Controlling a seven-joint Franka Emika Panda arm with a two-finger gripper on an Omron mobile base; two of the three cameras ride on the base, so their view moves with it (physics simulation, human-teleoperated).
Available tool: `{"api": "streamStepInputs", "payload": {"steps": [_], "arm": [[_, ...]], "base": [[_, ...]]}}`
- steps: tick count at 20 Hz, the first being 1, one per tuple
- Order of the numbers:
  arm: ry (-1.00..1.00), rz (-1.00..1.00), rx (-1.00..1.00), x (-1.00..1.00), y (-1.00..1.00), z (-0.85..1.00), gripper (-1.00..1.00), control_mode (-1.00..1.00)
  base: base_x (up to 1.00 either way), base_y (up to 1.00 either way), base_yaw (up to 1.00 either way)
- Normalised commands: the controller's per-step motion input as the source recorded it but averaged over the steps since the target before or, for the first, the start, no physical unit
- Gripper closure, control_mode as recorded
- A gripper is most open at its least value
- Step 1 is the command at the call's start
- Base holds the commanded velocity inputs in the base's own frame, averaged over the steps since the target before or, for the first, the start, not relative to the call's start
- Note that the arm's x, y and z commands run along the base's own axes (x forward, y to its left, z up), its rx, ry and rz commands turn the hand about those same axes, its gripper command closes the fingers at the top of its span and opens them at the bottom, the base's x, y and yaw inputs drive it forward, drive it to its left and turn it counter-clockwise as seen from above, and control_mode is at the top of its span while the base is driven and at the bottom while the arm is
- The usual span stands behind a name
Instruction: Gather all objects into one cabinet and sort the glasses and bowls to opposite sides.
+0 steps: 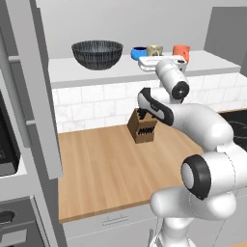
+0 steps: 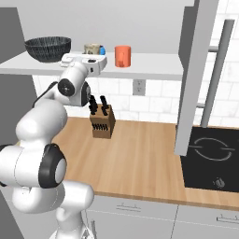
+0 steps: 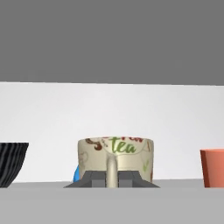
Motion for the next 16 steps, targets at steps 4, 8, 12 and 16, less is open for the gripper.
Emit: {"api": "streamStepInputs", "payload": {"steps": [4, 8, 12, 16], "arm": [[-0.02, 0.00, 0.00, 0.03, 0.00, -0.15, 1.00, -1.00], [0.00, 0.00, 0.00, 0.01, 0.00, 0.00, 1.00, -1.00], [0.00, 0.00, 0.00, 0.00, 0.00, 0.00, 1.00, -1.00], [0.00, 0.00, 0.00, 0.00, 0.00, 0.00, 1.00, -1.00]], "base": [[0.00, 0.00, 0.00], [0.00, 0.00, 0.00], [0.00, 0.00, 0.00], [0.00, 0.00, 0.00]]}}
